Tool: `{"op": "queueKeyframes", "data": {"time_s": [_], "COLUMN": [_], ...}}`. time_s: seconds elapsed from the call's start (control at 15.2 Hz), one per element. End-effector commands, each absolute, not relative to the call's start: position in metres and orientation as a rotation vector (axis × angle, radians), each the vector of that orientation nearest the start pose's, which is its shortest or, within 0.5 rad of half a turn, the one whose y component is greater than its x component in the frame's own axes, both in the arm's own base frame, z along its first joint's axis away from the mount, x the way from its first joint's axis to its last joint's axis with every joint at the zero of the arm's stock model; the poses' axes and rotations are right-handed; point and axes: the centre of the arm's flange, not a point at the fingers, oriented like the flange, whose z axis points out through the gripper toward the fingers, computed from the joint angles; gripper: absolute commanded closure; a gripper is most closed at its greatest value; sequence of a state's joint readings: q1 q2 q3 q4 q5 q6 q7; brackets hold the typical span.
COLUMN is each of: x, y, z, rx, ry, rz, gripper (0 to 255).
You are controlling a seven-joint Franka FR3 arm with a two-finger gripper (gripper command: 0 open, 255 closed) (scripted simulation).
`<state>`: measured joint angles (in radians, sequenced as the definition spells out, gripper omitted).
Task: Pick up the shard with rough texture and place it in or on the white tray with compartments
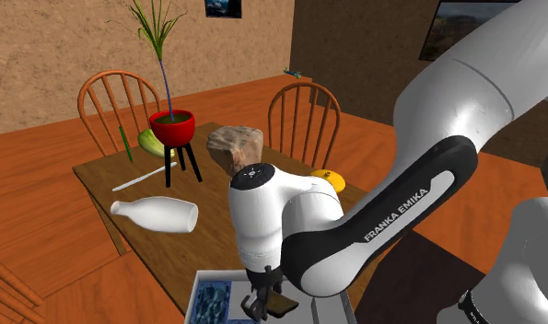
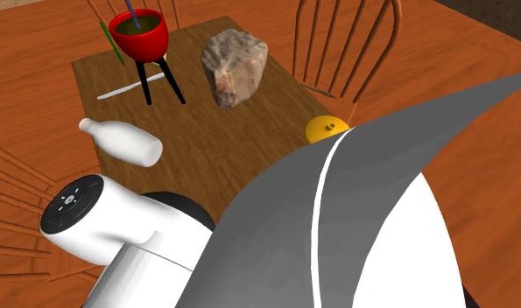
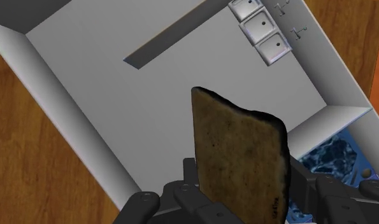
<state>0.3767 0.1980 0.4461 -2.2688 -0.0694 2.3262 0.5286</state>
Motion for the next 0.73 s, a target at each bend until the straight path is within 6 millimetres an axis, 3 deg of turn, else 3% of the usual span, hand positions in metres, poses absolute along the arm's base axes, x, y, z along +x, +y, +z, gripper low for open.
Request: {"op": "queueKeyframes", "data": {"time_s": [0.0,0.07,0.13,0.46,0.66], "x": [0.354,0.354,0.355,0.354,0.359], "y": [0.38,0.38,0.38,0.38,0.383], "z": [0.266,0.266,0.265,0.266,0.305], "rx": [-3.138,-3.138,-3.138,-3.138,-3.138], "ry": [-0.539,-0.539,-0.539,-0.539,-0.539], "rz": [0.198,0.198,0.198,0.198,0.198], "gripper": [255,255,0,0,0]}}
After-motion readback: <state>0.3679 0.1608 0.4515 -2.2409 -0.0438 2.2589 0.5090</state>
